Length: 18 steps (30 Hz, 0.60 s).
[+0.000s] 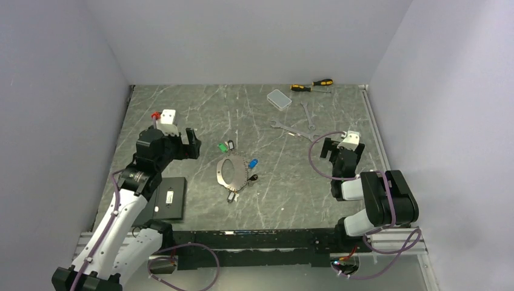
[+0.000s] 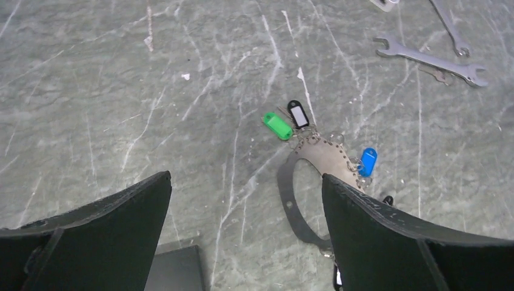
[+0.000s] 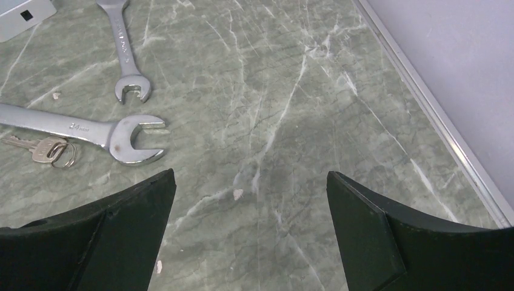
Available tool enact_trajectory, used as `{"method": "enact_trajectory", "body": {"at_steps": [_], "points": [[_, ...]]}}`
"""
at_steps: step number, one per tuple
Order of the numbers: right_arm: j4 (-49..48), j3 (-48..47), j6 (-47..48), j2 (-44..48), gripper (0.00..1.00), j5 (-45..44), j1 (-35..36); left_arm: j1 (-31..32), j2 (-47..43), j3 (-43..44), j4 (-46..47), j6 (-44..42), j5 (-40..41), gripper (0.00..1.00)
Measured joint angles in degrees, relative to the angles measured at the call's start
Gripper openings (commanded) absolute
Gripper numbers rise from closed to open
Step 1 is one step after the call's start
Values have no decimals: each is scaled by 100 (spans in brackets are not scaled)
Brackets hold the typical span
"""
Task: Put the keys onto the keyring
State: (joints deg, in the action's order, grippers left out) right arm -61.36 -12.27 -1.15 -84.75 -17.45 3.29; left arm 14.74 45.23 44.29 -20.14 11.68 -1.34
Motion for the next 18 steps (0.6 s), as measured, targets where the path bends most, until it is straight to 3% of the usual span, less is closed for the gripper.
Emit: {"method": "enact_trajectory", "body": {"at_steps": [9, 18], "points": [[0, -2, 0, 0, 100, 0, 0, -4, 186, -4, -35, 149, 573, 99], [44, -61, -20, 0, 100, 111, -81, -4, -376, -7, -48, 164, 153, 99]]}}
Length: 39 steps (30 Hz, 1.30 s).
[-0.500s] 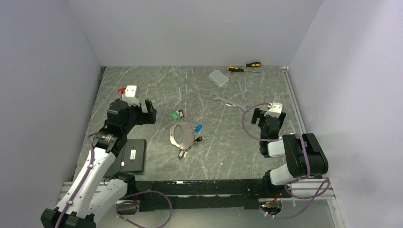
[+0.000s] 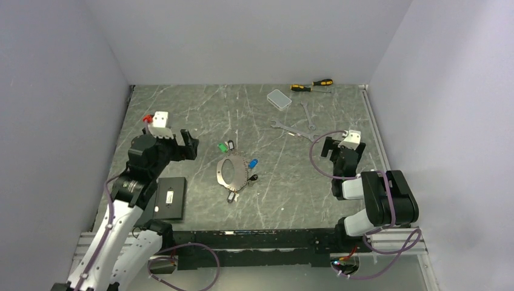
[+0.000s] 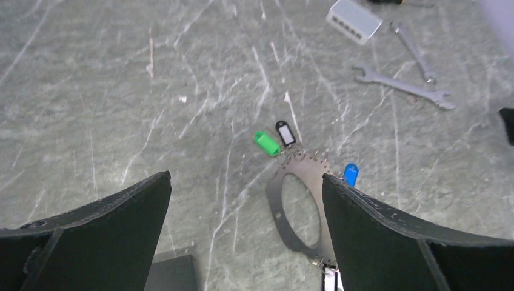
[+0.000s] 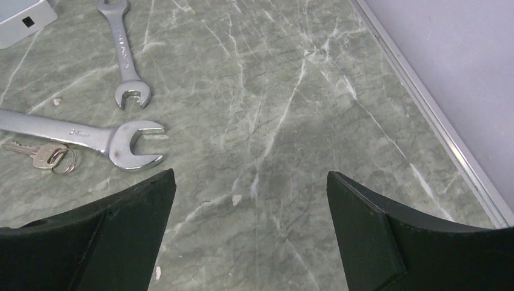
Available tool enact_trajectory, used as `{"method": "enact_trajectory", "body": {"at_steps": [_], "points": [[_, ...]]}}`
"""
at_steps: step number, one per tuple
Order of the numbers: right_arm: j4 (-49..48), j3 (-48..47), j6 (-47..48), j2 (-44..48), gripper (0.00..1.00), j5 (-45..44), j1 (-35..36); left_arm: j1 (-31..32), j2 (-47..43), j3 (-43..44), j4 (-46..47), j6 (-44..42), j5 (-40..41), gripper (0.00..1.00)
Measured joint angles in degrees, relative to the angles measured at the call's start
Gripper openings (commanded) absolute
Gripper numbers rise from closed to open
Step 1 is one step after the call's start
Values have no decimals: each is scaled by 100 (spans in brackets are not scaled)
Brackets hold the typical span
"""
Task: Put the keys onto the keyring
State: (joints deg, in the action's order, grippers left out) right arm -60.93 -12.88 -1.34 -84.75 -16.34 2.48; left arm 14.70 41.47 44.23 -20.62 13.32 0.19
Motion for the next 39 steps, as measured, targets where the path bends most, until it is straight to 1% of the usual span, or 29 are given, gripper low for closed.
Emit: {"method": "enact_trajectory", "body": {"at_steps": [3, 5, 6, 7, 9, 11, 13, 14, 16, 18, 20, 23, 27, 29, 32, 36, 39], "points": [[0, -4, 0, 0, 100, 17, -20, 0, -354, -111, 138, 0, -37, 99], [63, -4, 4, 61, 100, 4, -11, 0, -424, -136, 122, -55, -61, 99], [258, -22, 7, 186, 100, -24, 20, 0, -393, -136, 105, -72, -98, 100], [621, -90, -20, 402, 100, -55, 52, 0, -341, -136, 76, -90, -131, 99], [1709, -498, -282, 951, 100, -85, 87, 0, -227, -136, 13, -146, -212, 98], [2752, -1241, -706, 1355, 100, 4, 103, 0, -72, -136, -44, -177, -345, 97], [3429, -1928, -1091, 1600, 100, 175, 105, 0, 76, -136, -81, -190, -533, 98], [3729, -2249, -1316, 1749, 100, 271, 105, 0, 136, -136, -92, -190, -616, 98], [4098, -2551, -1582, 2004, 100, 507, 105, 2, 219, -136, -118, -186, -737, 98], [4400, -2638, -1727, 2247, 99, 898, 105, 28, 289, -133, -131, -179, -772, 96], [4697, -2643, -1759, 2343, 100, 1467, 103, 52, 363, -103, -166, -162, -767, 93], [5313, -2830, -1731, 2079, 99, 2297, 144, 66, 472, 13, -308, -151, -730, 92], [6100, -3377, -1659, 1451, 98, 2883, 396, 72, 540, 234, -490, -140, -654, 91], [6314, -3526, -1613, 1294, 95, 3008, 643, 72, 507, 280, -509, -140, -636, 91], [6756, -3928, -1460, 981, 92, 3023, 1235, 72, 437, 280, -560, -140, -629, 91], [7036, -4448, -1174, 446, 88, 3171, 1967, 72, 389, 280, -586, -140, -614, 91], [7119, -4463, -905, 225, 80, 3403, 2310, 72, 389, 280, -632, -140, -597, 91]]}}
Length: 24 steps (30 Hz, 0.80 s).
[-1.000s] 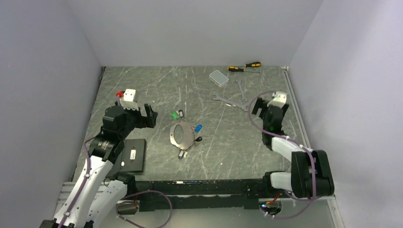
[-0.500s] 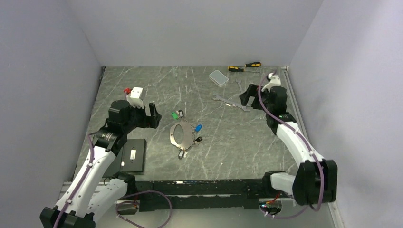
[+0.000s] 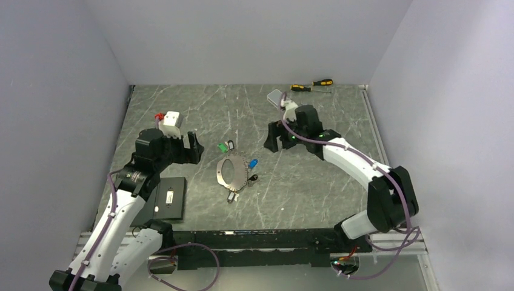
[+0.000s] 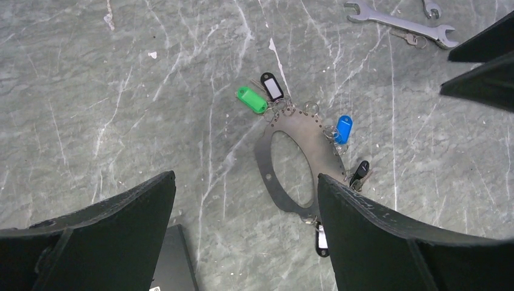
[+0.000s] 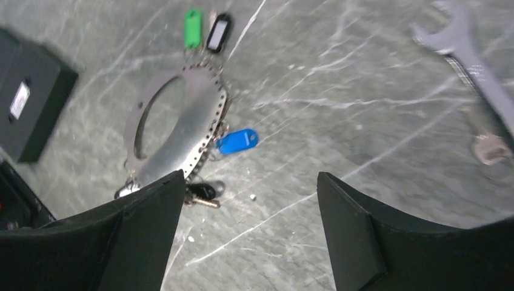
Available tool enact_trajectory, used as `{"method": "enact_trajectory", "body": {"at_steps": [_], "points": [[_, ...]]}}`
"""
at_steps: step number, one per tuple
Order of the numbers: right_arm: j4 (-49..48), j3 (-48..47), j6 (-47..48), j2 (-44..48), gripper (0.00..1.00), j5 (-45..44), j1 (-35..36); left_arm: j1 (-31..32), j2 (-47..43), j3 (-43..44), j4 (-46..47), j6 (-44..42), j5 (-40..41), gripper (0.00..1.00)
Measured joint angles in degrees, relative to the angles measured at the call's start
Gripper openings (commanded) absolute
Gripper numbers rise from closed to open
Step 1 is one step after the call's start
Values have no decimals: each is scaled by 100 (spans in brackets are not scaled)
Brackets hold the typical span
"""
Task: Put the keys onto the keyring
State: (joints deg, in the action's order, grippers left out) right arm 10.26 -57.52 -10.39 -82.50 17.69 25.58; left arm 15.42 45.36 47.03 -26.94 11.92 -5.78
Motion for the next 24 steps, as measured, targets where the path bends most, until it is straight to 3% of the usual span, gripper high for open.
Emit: {"method": "enact_trajectory", "body": {"at_steps": [12, 19, 24], "points": [[286, -614, 955, -1875, 68, 621, 1029, 0, -17, 0, -42, -7, 20, 91], [286, -739, 1217, -2330, 50, 708, 1239, 0, -17, 0, -42, -13, 20, 91], [258, -809, 1276, -2520, 49, 713, 1239, 0, -20, 0, -42, -15, 20, 91]]}}
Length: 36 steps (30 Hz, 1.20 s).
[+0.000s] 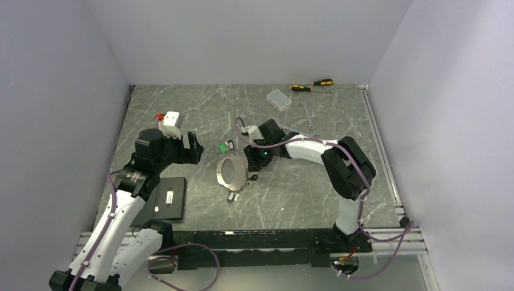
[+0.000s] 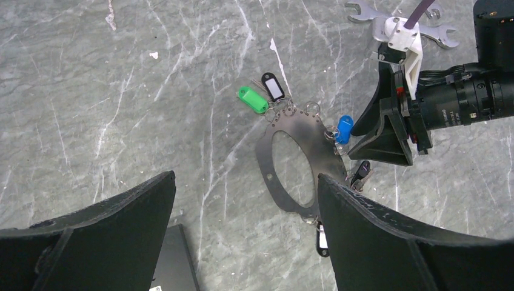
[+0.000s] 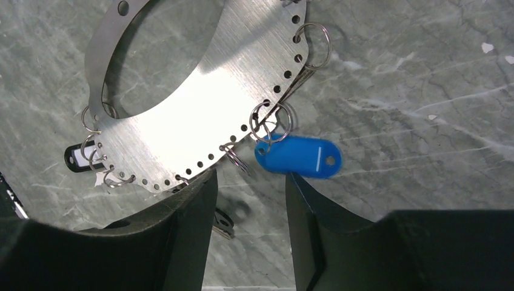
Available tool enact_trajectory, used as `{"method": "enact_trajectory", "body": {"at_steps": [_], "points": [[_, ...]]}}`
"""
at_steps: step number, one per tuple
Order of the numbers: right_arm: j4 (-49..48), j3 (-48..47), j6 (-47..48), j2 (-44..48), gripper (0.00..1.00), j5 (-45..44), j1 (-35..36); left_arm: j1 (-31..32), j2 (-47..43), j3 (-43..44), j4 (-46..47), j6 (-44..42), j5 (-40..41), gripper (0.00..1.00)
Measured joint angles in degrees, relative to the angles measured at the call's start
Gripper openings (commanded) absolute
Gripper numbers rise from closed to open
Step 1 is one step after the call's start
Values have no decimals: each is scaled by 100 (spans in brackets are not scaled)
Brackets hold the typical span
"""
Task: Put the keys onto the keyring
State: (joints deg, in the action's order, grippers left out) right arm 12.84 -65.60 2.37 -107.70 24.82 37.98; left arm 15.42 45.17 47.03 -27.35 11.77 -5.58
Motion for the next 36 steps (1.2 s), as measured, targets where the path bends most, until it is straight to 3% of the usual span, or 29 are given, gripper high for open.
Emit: {"method": "enact_trajectory", "body": {"at_steps": [12, 21, 25, 36], "points": [[-133, 2, 57, -74, 41, 234, 11, 0, -2, 0, 0, -2, 0, 91], [-245, 26, 118, -98, 8, 584, 13, 0, -2, 0, 0, -2, 0, 91], [-345, 166, 81, -96, 1, 671, 39, 0, -2, 0, 0, -2, 0, 91], [-542, 791, -129, 374, 0, 616, 319, 0, -2, 0, 0, -2, 0, 91]]}}
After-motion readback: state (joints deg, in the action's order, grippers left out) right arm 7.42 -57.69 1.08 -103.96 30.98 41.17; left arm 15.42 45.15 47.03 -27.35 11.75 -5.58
